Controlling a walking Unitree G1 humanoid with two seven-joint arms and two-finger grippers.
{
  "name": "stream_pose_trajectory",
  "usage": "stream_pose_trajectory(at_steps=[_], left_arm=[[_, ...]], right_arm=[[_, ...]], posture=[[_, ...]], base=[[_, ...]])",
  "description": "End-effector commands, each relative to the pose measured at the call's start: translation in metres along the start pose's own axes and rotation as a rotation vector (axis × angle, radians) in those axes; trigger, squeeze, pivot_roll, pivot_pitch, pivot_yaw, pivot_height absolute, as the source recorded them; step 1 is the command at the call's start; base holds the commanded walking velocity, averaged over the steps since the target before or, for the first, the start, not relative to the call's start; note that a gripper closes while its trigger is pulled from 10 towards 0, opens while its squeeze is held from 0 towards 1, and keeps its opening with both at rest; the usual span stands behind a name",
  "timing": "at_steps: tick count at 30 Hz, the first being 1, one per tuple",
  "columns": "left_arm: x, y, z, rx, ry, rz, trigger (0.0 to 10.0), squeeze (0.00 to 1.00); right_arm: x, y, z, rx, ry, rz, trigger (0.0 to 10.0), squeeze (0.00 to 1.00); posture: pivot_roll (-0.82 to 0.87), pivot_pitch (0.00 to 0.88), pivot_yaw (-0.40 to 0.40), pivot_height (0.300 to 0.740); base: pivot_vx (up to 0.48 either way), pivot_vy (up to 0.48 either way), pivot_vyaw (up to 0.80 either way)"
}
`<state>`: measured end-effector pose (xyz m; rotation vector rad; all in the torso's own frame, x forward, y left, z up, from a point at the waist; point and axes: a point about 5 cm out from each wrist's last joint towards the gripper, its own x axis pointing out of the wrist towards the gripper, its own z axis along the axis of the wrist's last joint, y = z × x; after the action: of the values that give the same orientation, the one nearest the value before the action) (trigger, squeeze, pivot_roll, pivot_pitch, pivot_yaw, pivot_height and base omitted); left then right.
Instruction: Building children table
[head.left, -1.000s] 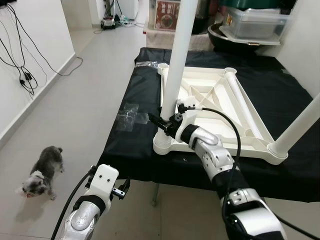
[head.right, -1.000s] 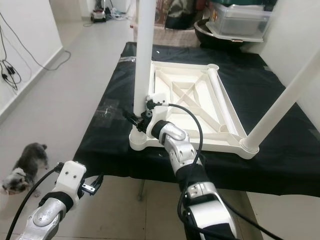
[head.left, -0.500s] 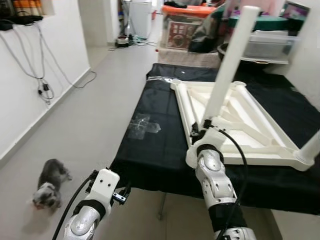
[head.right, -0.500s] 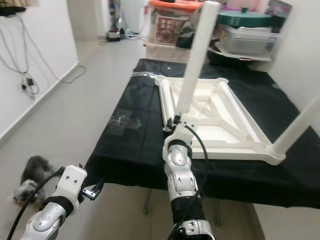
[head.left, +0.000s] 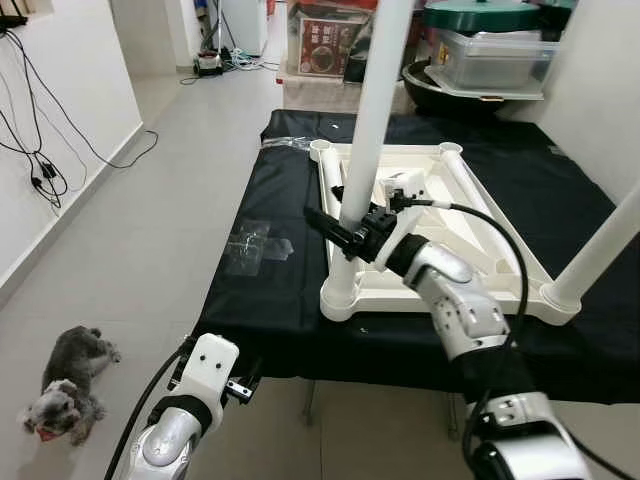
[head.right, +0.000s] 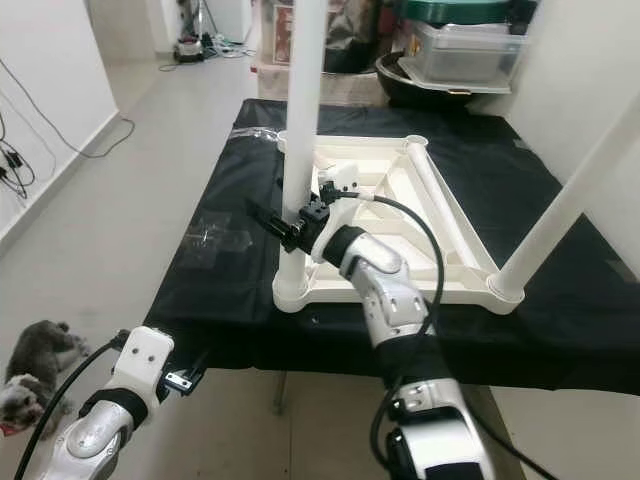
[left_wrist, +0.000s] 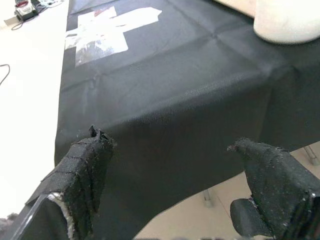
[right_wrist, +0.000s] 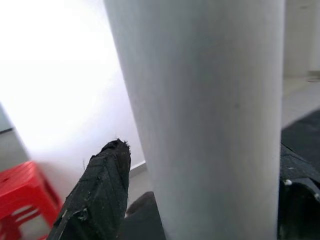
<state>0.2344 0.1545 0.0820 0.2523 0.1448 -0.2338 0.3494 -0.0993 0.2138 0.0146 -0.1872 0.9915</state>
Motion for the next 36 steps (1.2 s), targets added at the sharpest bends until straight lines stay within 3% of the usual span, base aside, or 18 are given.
stream_pose_trajectory(at_steps=[1,2,4,6,8,10,12,15,16,17,20,21,22,25,26,29,33,36], left_arm=[[0.000,-0.001,-0.005,-0.002,0.023,0.003,10.0,0.00],[-0.001,-0.002,-0.005,-0.003,0.023,0.004,10.0,0.00],[-0.001,-0.002,-0.005,-0.003,0.023,0.006,10.0,0.00],[-0.002,-0.002,-0.006,-0.004,0.024,0.007,10.0,0.00],[-0.003,-0.001,-0.007,-0.005,0.028,0.008,10.0,0.00],[-0.003,-0.001,-0.007,-0.005,0.028,0.008,10.0,0.00],[-0.004,-0.002,-0.007,-0.005,0.029,0.005,10.0,0.00],[-0.003,-0.002,-0.007,-0.006,0.029,0.003,10.0,0.00],[-0.002,-0.003,-0.006,-0.007,0.028,-0.001,10.0,0.00],[-0.001,-0.004,-0.006,-0.006,0.027,-0.008,10.0,0.00],[0.000,-0.004,-0.005,-0.005,0.026,-0.012,10.0,0.00],[0.001,-0.005,-0.005,-0.005,0.024,-0.015,10.0,0.00],[0.002,-0.004,-0.004,-0.004,0.023,-0.016,10.0,0.00],[0.003,-0.004,-0.004,-0.002,0.021,-0.015,10.0,0.00],[0.004,-0.002,-0.004,-0.001,0.019,-0.013,10.0,0.00],[0.004,-0.002,-0.003,-0.001,0.017,-0.012,10.0,0.00],[0.006,0.000,-0.003,0.000,0.013,-0.002,10.0,0.00],[0.006,0.000,-0.003,-0.002,0.011,0.002,10.0,0.00]], right_arm=[[0.013,0.019,-0.011,-0.015,0.057,0.188,4.5,0.00],[0.017,0.016,-0.021,-0.041,0.103,0.118,0.0,0.00],[0.019,0.012,-0.027,-0.059,0.130,0.052,0.0,0.00],[0.021,-0.001,-0.035,-0.056,0.175,-0.169,0.0,0.00],[-0.010,-0.042,-0.055,0.064,0.254,-0.869,0.0,0.00],[-0.010,-0.042,-0.055,0.064,0.254,-0.869,0.0,0.00],[-0.056,-0.049,-0.069,0.084,0.256,-1.331,0.0,0.00],[-0.062,-0.038,-0.076,0.090,0.265,-1.366,0.0,0.00],[-0.058,-0.021,-0.081,0.117,0.275,-1.325,2.6,0.00],[-0.045,-0.004,-0.083,0.162,0.255,-1.199,10.0,0.00],[-0.034,0.007,-0.083,0.193,0.235,-1.110,10.0,0.00],[-0.019,0.016,-0.072,0.198,0.130,-0.959,10.0,1.00],[-0.003,0.023,-0.061,0.224,0.050,-0.765,10.0,1.00],[0.014,0.029,-0.047,0.242,-0.021,-0.547,10.0,1.00],[0.020,0.028,-0.034,0.210,-0.044,-0.371,10.0,0.00],[0.022,0.028,-0.025,0.181,-0.055,-0.261,10.0,0.00],[0.014,0.030,-0.010,0.082,0.011,0.137,10.0,0.00],[0.014,0.032,-0.015,0.085,0.041,0.182,10.0,0.00]], posture=[[0.14,0.000,-0.090,0.740],[0.14,0.000,-0.091,0.740],[0.14,0.000,-0.091,0.740],[0.14,0.000,-0.090,0.740],[0.14,0.000,-0.085,0.740],[0.14,0.000,-0.085,0.740],[0.13,0.000,-0.081,0.740],[0.13,0.000,-0.073,0.740],[0.12,0.000,-0.067,0.740],[0.12,0.000,-0.065,0.740],[0.12,0.000,-0.065,0.740],[0.11,0.000,-0.059,0.740],[0.12,0.000,-0.063,0.740],[0.11,0.000,-0.062,0.740],[0.12,0.000,-0.070,0.740],[0.12,0.000,-0.070,0.740],[0.13,0.000,-0.087,0.740],[0.14,0.000,-0.092,0.740]], base=[[0.000,0.000,0.00],[0.000,0.000,0.00],[0.000,0.000,0.00],[0.000,0.000,0.00],[0.000,0.000,0.00],[0.000,0.000,0.00],[0.000,0.000,0.00],[0.000,0.000,0.00],[0.000,0.000,0.00],[0.000,0.000,0.00],[0.000,0.000,0.00],[0.000,0.000,0.00],[0.000,0.000,0.00],[0.000,0.000,0.00],[0.000,0.000,0.00],[0.000,0.000,0.00],[0.000,0.000,0.00],[0.000,0.000,0.00]])
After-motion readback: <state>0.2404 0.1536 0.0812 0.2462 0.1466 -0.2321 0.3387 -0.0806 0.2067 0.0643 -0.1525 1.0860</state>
